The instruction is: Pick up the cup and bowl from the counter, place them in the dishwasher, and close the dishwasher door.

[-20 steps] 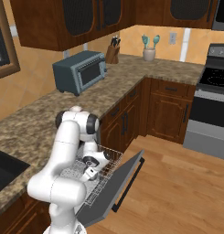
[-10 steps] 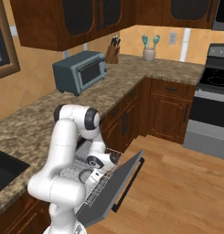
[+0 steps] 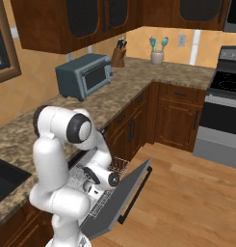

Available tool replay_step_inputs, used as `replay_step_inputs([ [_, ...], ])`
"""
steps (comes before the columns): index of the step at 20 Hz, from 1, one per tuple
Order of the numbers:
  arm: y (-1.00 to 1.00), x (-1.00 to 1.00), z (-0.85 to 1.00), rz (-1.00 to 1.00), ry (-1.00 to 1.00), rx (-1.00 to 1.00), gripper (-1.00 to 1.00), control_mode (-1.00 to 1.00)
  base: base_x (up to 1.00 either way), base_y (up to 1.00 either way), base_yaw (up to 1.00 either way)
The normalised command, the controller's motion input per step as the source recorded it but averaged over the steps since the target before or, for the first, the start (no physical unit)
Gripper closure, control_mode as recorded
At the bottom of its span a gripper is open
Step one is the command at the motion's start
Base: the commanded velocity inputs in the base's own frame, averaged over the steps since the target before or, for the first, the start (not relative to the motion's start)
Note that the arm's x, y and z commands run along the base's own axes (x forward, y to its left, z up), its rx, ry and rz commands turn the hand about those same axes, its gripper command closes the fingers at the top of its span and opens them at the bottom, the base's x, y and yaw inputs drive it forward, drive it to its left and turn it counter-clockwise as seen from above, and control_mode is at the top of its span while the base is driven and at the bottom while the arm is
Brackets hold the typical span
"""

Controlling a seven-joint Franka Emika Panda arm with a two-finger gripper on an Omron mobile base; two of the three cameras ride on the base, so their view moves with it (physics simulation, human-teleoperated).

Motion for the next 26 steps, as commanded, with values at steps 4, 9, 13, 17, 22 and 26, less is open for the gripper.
replay_step_inputs([
  [4, 0.00, -0.38, 1.00, 0.00, -0.23, -0.12, -1.00, -1.00, 0.00, 0.00, 0.00],
  [9, 0.00, -0.08, 1.00, 0.00, -0.10, -0.16, -1.00, -1.00, 0.00, 0.00, 0.00],
  [13, 0.04, -0.04, 1.00, 0.00, -0.07, -0.18, -1.00, -1.00, 0.00, 0.00, 0.00],
  [17, 0.19, -0.48, 0.86, 0.00, 0.00, -0.16, -1.00, -1.00, 0.00, 0.00, 0.00],
  [22, 0.27, -0.29, 0.89, 0.00, -0.01, -0.13, -1.00, -1.00, 0.00, 0.00, 0.00],
  [26, 0.38, -0.05, 0.68, 0.00, 0.00, -0.11, -1.00, -1.00, 0.00, 0.00, 0.00],
])
